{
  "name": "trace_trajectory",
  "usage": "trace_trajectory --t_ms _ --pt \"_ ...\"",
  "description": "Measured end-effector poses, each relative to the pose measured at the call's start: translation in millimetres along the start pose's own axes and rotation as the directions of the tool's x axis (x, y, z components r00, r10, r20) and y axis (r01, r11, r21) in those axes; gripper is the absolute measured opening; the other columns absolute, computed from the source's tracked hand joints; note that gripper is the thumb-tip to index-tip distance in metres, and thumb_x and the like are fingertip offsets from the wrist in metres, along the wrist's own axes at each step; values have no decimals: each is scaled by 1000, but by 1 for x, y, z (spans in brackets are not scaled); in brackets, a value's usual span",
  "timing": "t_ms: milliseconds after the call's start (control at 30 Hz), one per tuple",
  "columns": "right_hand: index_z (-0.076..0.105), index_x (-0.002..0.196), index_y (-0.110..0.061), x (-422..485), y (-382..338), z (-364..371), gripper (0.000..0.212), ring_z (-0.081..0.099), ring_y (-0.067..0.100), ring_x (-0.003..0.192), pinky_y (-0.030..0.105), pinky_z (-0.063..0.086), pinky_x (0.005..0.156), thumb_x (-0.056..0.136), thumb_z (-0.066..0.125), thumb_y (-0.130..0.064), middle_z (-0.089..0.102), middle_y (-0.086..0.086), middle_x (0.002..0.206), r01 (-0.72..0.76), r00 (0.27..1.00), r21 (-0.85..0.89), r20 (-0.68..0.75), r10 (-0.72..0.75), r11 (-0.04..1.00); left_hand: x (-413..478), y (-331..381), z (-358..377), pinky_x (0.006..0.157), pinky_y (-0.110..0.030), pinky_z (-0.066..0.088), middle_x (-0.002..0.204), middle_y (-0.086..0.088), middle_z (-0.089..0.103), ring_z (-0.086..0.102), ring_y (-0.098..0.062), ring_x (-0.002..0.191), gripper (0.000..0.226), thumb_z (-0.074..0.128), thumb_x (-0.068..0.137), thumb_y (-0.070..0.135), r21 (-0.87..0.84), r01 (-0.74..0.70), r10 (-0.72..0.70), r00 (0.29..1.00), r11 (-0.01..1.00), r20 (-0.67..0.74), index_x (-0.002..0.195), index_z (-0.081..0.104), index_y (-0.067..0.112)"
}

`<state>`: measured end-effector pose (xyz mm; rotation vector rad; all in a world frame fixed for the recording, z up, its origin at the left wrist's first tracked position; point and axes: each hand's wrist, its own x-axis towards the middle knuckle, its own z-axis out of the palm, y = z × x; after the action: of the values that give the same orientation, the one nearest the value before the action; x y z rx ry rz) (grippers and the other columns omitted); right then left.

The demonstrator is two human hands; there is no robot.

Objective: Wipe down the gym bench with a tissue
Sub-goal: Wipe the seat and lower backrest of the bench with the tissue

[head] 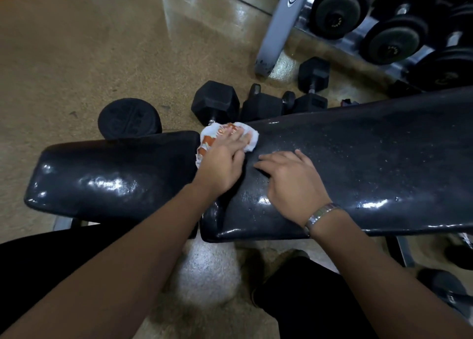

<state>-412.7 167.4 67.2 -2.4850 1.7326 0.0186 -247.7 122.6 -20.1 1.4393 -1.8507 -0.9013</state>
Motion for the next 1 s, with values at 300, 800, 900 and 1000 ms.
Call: trace_trajectory --t_ms 300,800,900,1000 --pt "71 114 -24 -8 29 -28 30 53 29 120 58 39 102 85 65 -23 64 2 128 -100 990 -260 -119 71 961 -12 -4 -4 124 -43 21 151 -10 50 36 -28 147 55 34 94 34 92 51 -44 996 994 -75 142 57 19" --pt "37 148 -38 -17 38 -39 49 28 25 144 62 30 111 99 41 -41 33 -4 158 -137 975 -312 125 184 940 -39 7 7 125 -31 22 149 -1 54 37 -12 147 34 59 101 14 -71 -173 168 983 982 -77 134 65 17" --pt "35 149 -37 -17 38 -39 49 27 26 145 63 28 112 100 39 -41 31 -4 159 -132 973 -319 140 185 938 -28 -21 -8 124 -36 25 149 -1 53 37 -13 147 37 56 99 12 -27 -110 106 988 994 -116 135 64 19" --pt "33 150 -36 -16 37 -39 50 26 27 145 64 28 111 101 38 -40 30 -3 159 -131 969 -337 155 192 933 -23 1 8 125 -32 22 150 -8 51 40 -21 146 44 53 97 2 -47 6 -13 987 999 -161 137 61 17"
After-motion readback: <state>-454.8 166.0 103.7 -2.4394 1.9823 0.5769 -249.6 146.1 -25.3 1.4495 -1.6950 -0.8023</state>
